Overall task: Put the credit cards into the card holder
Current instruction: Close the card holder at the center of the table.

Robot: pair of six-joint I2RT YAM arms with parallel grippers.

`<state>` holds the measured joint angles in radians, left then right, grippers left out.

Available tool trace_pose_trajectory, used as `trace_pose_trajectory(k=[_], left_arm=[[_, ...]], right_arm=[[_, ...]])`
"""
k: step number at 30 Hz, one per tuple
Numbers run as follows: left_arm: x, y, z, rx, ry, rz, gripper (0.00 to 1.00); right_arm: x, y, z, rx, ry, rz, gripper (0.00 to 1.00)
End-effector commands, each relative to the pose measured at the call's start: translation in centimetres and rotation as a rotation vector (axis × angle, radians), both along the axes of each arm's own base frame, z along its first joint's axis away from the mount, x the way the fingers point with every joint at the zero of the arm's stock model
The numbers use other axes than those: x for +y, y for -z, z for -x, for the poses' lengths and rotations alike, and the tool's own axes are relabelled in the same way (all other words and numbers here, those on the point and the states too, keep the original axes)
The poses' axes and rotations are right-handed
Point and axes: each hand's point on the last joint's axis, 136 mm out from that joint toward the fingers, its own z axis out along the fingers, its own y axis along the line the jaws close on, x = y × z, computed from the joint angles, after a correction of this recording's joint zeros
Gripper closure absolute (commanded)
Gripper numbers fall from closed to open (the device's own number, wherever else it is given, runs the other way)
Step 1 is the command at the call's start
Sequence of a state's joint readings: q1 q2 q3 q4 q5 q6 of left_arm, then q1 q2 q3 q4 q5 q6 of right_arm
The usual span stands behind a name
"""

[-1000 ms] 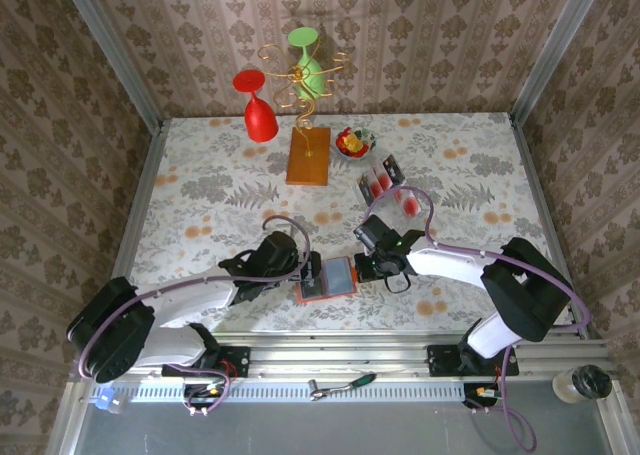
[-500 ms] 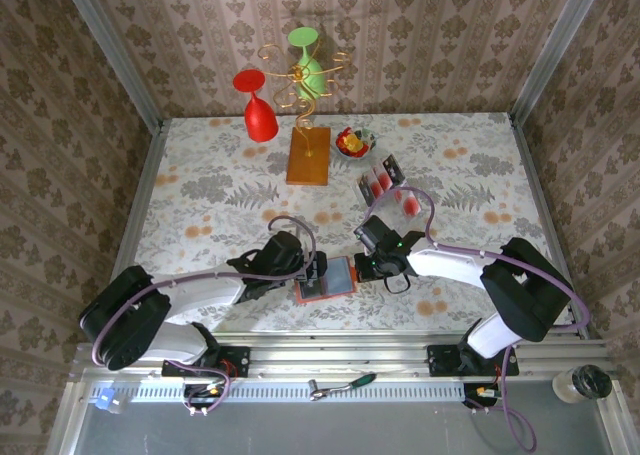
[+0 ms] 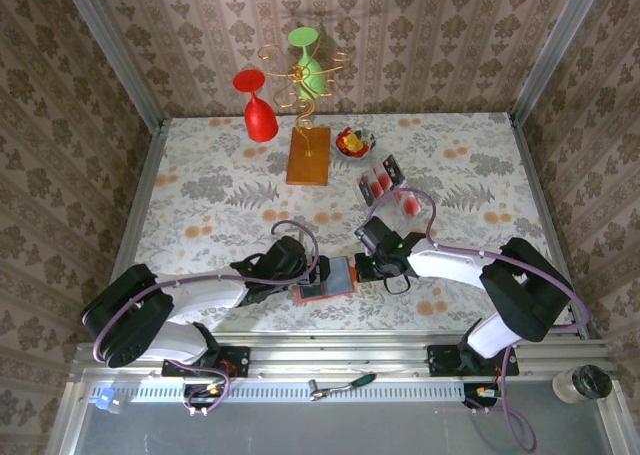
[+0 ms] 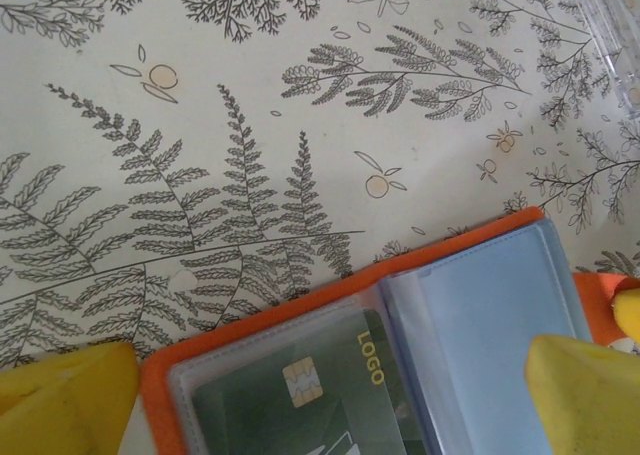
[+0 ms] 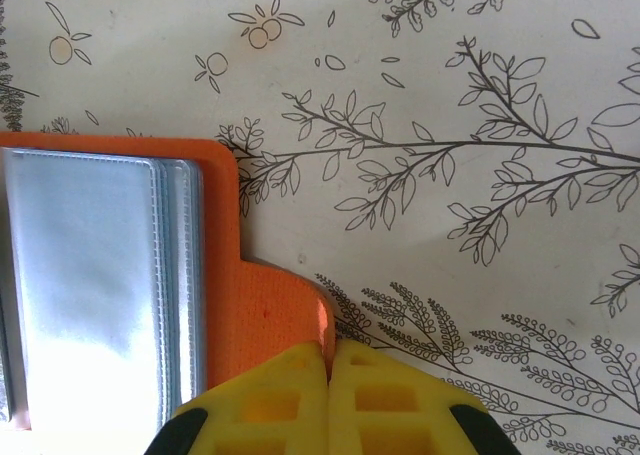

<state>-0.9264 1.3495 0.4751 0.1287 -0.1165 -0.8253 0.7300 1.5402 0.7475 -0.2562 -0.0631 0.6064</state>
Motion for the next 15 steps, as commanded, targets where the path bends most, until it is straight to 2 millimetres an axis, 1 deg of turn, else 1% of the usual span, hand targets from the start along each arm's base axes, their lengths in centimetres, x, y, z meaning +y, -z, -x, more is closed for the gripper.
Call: trace_pose_trajectory(k=[1,9,13,15], left_arm=[[0.4,0.7,0.0,0.003,-0.028,-0.011,0.0],[0.1,1.4,0.1,0.018,-0.019,-0.015,0.0],[-0.4,1.2,0.0,0.018,-0.01,-0.001,0.0],[-0.8,0.8,0.0,0.014,-0.002,0.012,0.0]], right_arm=[[-0.2,0.6,0.5,0.028,0.011,-0.006,0.98],[-0.1,0.6,0.4,0.029,0.011,-0.008,0.98],[0.0,0.6,0.5,0.031,0.01,-0.009,0.98],[0.0,0.6,0.4,0.032,0.012,-0.011,0.98]])
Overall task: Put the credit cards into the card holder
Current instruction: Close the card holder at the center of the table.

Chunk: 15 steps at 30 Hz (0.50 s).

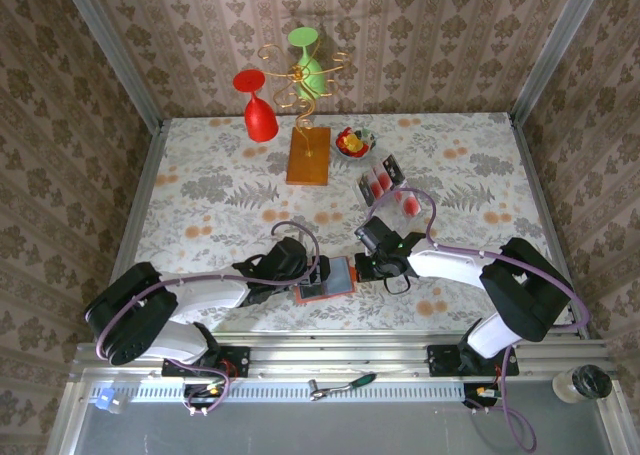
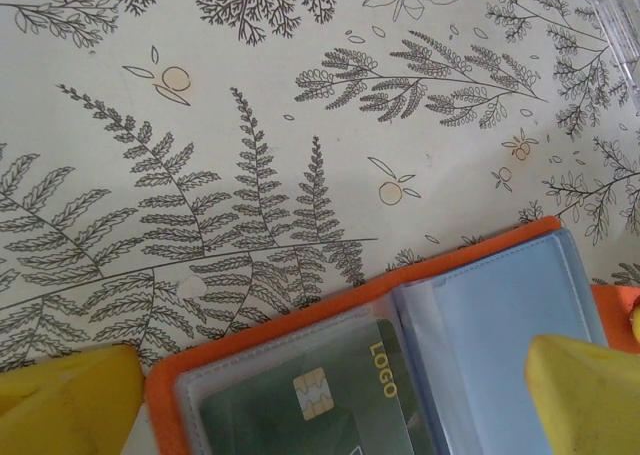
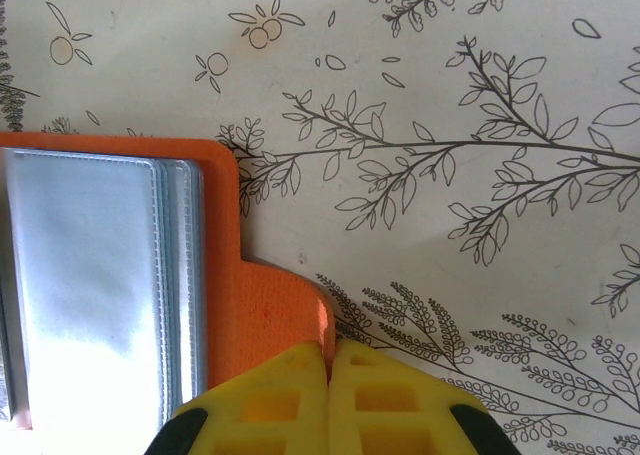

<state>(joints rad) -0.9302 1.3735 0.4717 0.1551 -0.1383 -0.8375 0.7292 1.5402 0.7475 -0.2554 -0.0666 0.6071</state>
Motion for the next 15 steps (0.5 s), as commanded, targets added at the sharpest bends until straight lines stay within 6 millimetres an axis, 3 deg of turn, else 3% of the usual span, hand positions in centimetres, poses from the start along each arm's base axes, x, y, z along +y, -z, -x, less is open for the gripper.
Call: trace_pose_trajectory(k=[1,15], left_arm=[[-1.0,0.1,0.2,0.016,0.022,0.025,0.0],[-2.8,-4.1,-0.1,-0.04,0.037,0.151,0.0]], right_arm=[[0.0,0.6,0.5,0.031,0.012,-0.008,0.98],[0.3,0.8,0.2,0.037,0.024,-0.021,0.99]])
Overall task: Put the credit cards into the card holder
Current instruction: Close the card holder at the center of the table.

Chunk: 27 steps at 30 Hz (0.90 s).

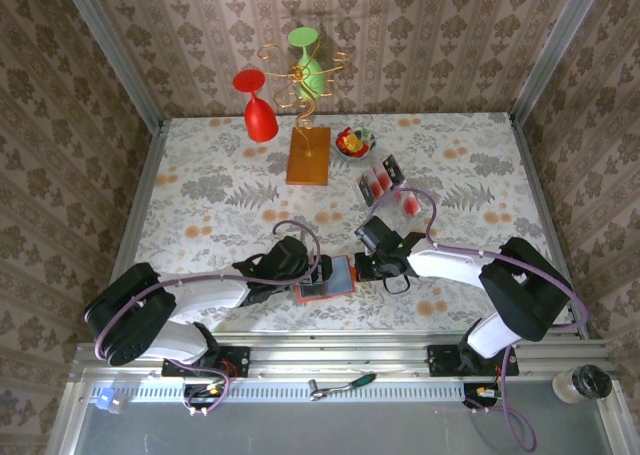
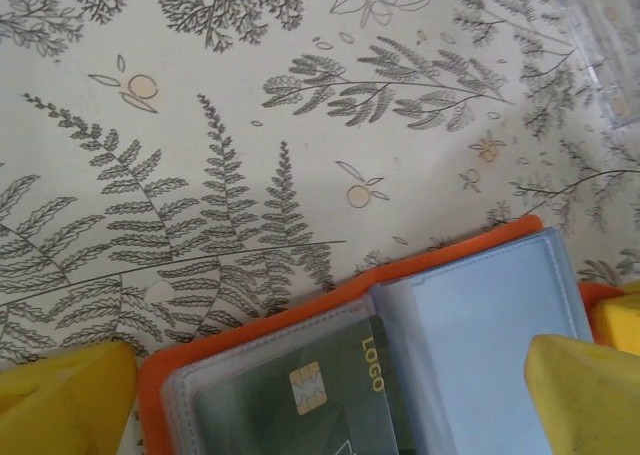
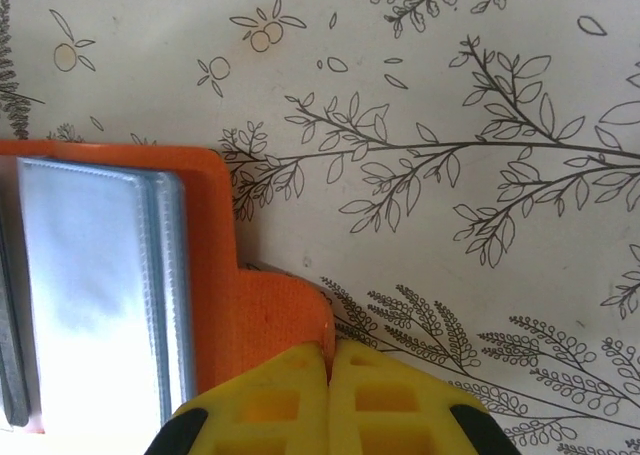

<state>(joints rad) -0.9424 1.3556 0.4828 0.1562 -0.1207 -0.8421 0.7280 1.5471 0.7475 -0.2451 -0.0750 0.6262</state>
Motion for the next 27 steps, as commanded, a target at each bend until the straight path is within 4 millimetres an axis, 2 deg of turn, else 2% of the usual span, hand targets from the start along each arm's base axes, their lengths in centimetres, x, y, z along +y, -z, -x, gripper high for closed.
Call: trace_pose_trajectory(k=[1,8,21,27], left_arm=[[-2.0,-3.5,-0.3,-0.039,0.016,0.13,0.0],[-2.9,-5.5,-0.5,-0.062,0.015,0.217,0.0],[-5.8,-6.6,-0.8,-0.059,0.013,0.35,0.0],[-6.3,-7.4,-0.8,-0.067,0.008,0.383,0.0]], right_arm=[[0.2,0.7,0.2,0.026,0.008,-0.01,0.99],[0.5,0.9,0.1,0.036,0.01,-0.018,0.99],[1.0,0.7,-0.1,0.04,0.012,-0.041,0.99],[1.1,0.0,-0.3,0.034,0.017,-0.06,0.87]])
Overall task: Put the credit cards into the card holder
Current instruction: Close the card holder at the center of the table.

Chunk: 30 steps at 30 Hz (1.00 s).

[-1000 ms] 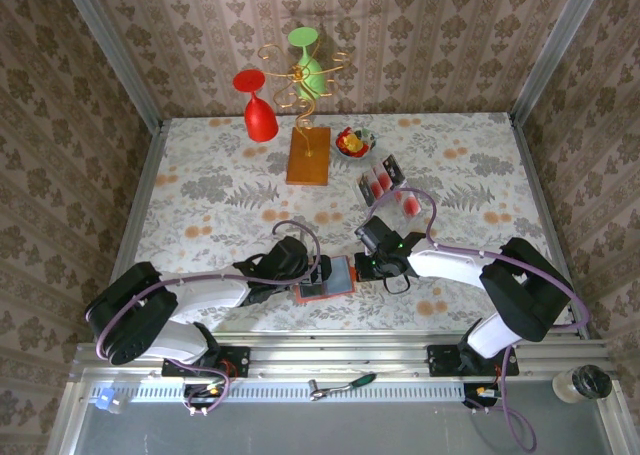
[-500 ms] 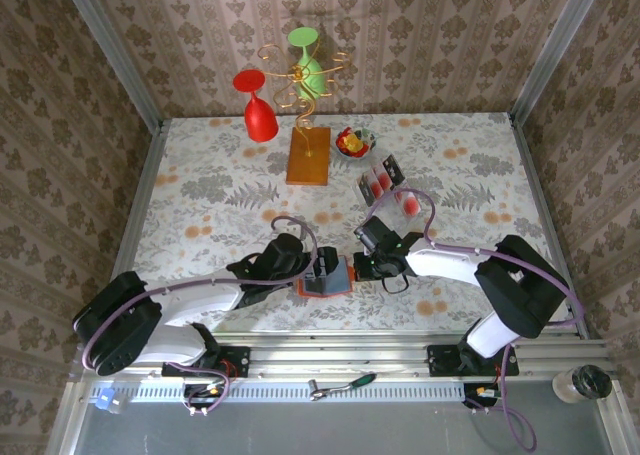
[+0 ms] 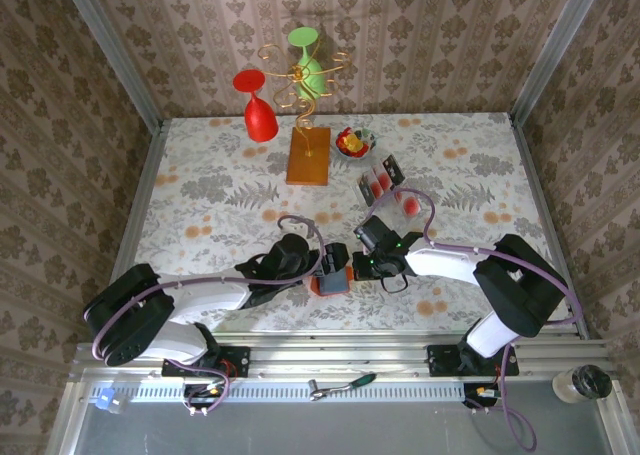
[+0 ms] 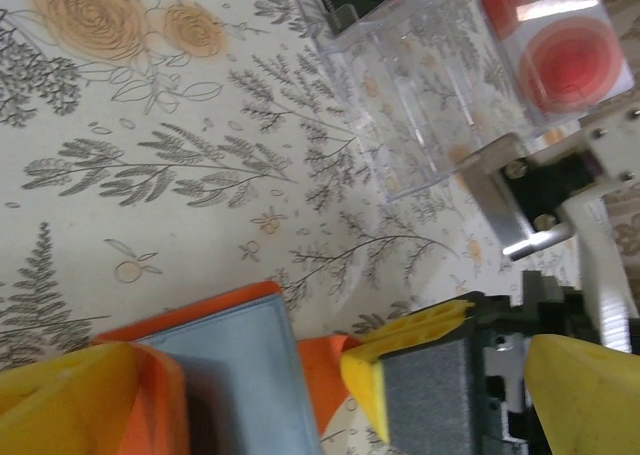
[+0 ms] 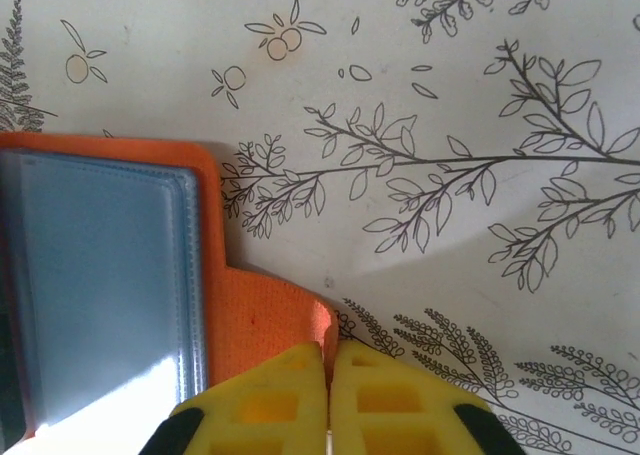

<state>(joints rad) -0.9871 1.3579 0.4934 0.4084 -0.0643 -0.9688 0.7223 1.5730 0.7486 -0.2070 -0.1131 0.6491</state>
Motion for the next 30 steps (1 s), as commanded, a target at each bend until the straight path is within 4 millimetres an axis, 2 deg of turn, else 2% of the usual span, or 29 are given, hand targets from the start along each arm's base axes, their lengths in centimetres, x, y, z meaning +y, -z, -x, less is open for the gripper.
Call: trace_pose_trajectory(k=[1,3,12,22,25,30], left_arm=[[-1.3,-2.3,-0.4,-0.021,-0.006,0.09,0.0],[-1.4,-2.6,-0.4,-0.021,-0.01,0.111,0.0],[-2.7,-2.2,0.3,-0.004,0.006,0.138,0.0],[-3.3,-1.5,0.2,0.009,0.004,0.146,0.0],[-3.5,-1.8,0.2,0.005,0.005,0.152,0.0],[-4.6,-2.6,0.6,-0.003,0.023,0.164,0.0]], right_arm=[[0.3,-0.4,-0.2,0.013,0.011,-0.023,0.85],[0.3,-0.4,-0.3,0.015,0.013,-0.029,0.82],[0.2,-0.5,-0.6,0.017,0.024,-0.046,0.81],[-3.7,-3.7,-1.8,-0.031,0.114,-0.084,0.69],[-4.5,-4.8,-1.9,-0.053,0.13,-0.096,0.69],[-6.0,-5.3,-1.7,-0.064,0.165,-0.096,0.69]])
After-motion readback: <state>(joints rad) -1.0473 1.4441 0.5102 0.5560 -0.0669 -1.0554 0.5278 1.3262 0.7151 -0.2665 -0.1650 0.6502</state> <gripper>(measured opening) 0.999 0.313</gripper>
